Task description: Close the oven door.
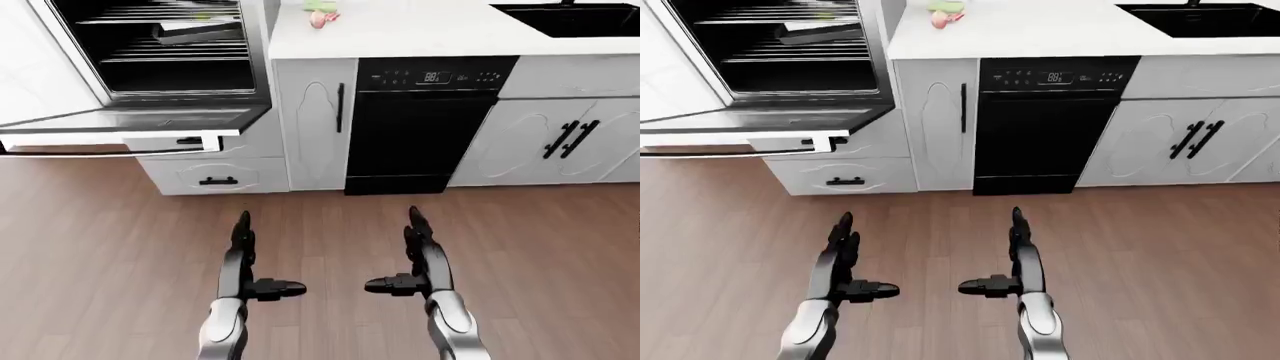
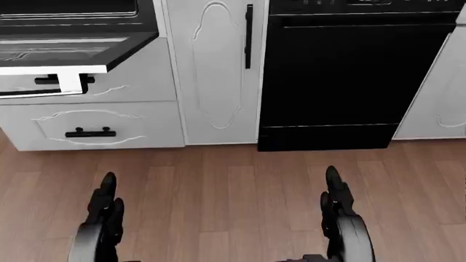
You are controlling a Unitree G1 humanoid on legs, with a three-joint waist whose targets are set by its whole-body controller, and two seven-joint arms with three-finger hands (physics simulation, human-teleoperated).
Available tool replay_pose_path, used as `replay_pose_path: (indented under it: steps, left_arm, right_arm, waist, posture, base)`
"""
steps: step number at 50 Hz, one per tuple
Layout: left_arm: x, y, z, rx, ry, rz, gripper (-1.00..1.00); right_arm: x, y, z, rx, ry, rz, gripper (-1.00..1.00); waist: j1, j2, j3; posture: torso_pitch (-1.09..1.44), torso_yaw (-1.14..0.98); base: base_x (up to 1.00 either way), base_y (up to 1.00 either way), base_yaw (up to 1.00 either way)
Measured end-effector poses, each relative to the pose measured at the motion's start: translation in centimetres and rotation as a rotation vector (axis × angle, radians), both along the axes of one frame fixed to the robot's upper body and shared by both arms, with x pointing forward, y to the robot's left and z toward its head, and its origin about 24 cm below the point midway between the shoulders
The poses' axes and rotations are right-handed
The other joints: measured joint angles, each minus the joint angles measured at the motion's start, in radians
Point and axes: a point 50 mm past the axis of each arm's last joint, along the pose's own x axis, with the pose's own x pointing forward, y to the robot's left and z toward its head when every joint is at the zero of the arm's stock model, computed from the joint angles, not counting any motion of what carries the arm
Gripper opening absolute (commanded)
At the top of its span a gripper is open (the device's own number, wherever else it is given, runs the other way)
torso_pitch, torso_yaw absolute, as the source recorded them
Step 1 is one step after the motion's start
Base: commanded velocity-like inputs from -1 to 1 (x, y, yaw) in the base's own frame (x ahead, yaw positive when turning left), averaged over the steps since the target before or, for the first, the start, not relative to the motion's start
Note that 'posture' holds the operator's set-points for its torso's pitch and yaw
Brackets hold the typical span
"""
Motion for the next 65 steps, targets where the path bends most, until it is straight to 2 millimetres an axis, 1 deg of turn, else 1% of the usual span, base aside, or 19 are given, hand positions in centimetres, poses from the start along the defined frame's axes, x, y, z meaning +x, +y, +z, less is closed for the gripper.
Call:
replay_pose_path:
  steps: [1, 3, 5, 7, 11, 16, 19, 23, 26, 30, 33, 36, 39, 42, 45, 51, 57, 60, 65]
  left_arm:
    - [0.1, 0.1, 0.4, 0.003, -0.019, -0.001, 1.00]
    - [0.7, 0.1, 2.0, 0.000, -0.104, -0.003, 1.00]
    - [0.8, 0.1, 2.4, -0.015, -0.136, 0.001, 1.00]
    - [0.3, 0.2, 1.9, -0.016, -0.119, -0.003, 1.00]
    - [0.1, 1.1, 1.6, 0.025, -0.100, -0.001, 1.00]
    - [0.2, 4.4, 1.8, -0.005, -0.110, 0.085, 1.00]
    - [-0.5, 6.2, 1.1, 0.018, -0.120, 0.117, 1.00]
    - [-1.7, 7.8, -1.4, 0.018, -0.067, 0.143, 1.00]
    - [-2.9, 8.5, -4.6, 0.019, 0.005, 0.134, 1.00]
    - [-5.5, 8.9, -9.2, -0.018, 0.143, 0.149, 1.00]
    - [-7.3, 9.3, -10.7, -0.060, 0.190, 0.170, 1.00]
    - [-8.5, 9.8, -11.0, -0.044, 0.187, 0.186, 1.00]
    - [-9.2, 10.1, -11.0, -0.018, 0.173, 0.204, 1.00]
    - [-10.5, 10.4, -11.3, -0.016, 0.185, 0.232, 1.00]
    - [-11.9, 10.3, -11.8, -0.001, 0.229, 0.245, 1.00]
    - [-13.7, 9.2, -13.0, -0.019, 0.314, 0.234, 1.00]
    - [-14.6, 9.6, -13.1, 0.005, 0.331, 0.261, 1.00]
    - [-14.7, 9.9, -13.1, 0.017, 0.339, 0.277, 1.00]
    - [-14.5, 9.8, -13.0, 0.018, 0.333, 0.275, 1.00]
  right_arm:
    - [0.1, 0.0, 0.4, 0.000, -0.018, 0.000, 1.00]
    - [0.7, -0.1, 2.1, 0.001, -0.103, -0.003, 1.00]
    - [0.8, 0.0, 2.4, 0.007, -0.130, -0.001, 1.00]
    - [0.8, -0.2, 1.9, 0.010, -0.105, -0.009, 1.00]
    - [0.6, -1.4, 1.3, 0.008, -0.072, -0.044, 1.00]
    - [0.8, -3.3, 1.5, -0.051, -0.106, -0.079, 1.00]
    - [0.4, -4.8, 1.0, -0.102, -0.113, -0.117, 1.00]
    - [0.0, -6.3, -0.5, -0.075, -0.111, -0.137, 1.00]
    - [-1.0, -7.3, -2.4, -0.041, -0.058, -0.125, 1.00]
    - [-2.0, -7.8, -5.6, -0.025, 0.026, -0.107, 1.00]
    - [-3.4, -9.1, -7.8, -0.009, 0.094, -0.146, 1.00]
    - [-4.7, -10.3, -8.9, -0.008, 0.131, -0.189, 1.00]
    - [-5.7, -10.8, -9.5, -0.017, 0.141, -0.207, 1.00]
    - [-6.7, -10.9, -9.8, -0.027, 0.146, -0.213, 1.00]
    - [-7.7, -11.0, -10.2, -0.030, 0.163, -0.222, 1.00]
    - [-9.4, -10.3, -11.2, -0.038, 0.220, -0.221, 1.00]
    - [-10.3, -10.5, -11.6, -0.052, 0.248, -0.237, 1.00]
    - [-10.4, -10.1, -11.8, -0.046, 0.257, -0.224, 1.00]
    - [-10.5, -9.7, -12.0, -0.045, 0.268, -0.203, 1.00]
  waist:
    - [-0.001, -0.004, -0.010]
    - [0.006, -0.003, -0.060]
    - [0.007, -0.010, -0.041]
    - [0.007, -0.009, -0.054]
    - [0.007, -0.005, -0.053]
    - [0.007, -0.003, -0.063]
    - [0.008, -0.001, -0.069]
    - [0.007, 0.000, -0.070]
    - [0.007, 0.000, -0.068]
    - [0.003, -0.005, -0.058]
    - [0.005, -0.007, -0.051]
    - [0.002, -0.007, -0.048]
    - [-0.002, -0.005, -0.051]
    - [-0.005, -0.003, -0.054]
    - [-0.005, -0.002, -0.051]
    - [-0.003, -0.003, -0.041]
    - [-0.003, 0.023, -0.041]
    - [0.002, 0.013, -0.039]
    - [-0.005, -0.019, -0.034]
  posture:
    - [0.00, 0.00]
    - [0.00, 0.00]
    - [0.00, 0.00]
    - [0.00, 0.00]
    - [0.00, 0.00]
    - [0.00, 0.00]
    - [0.00, 0.00]
    - [0.00, 0.00]
    - [0.00, 0.00]
    - [0.00, 0.00]
    - [0.00, 0.00]
    - [0.00, 0.00]
    - [0.00, 0.00]
    - [0.00, 0.00]
    - [0.00, 0.00]
    - [0.00, 0.00]
    - [0.00, 0.00]
    - [0.00, 0.00]
    - [0.00, 0.00]
  base:
    - [0.00, 0.00, 0.00]
    - [0.00, 0.00, 0.00]
    - [0.00, 0.00, 0.00]
    - [0.00, 0.00, 0.00]
    - [0.00, 0.00, 0.00]
    - [0.00, 0.00, 0.00]
    - [0.00, 0.00, 0.00]
    - [0.00, 0.00, 0.00]
    - [0.00, 0.00, 0.00]
    - [0.00, 0.00, 0.00]
    - [0.00, 0.00, 0.00]
    - [0.00, 0.00, 0.00]
    - [0.00, 0.00, 0.00]
    - [0.00, 0.00, 0.00]
    - [0.00, 0.00, 0.00]
    - [0.00, 0.04, 0.00]
    - [0.00, 0.13, 0.00]
    - [0.00, 0.21, 0.00]
    - [0.00, 0.21, 0.00]
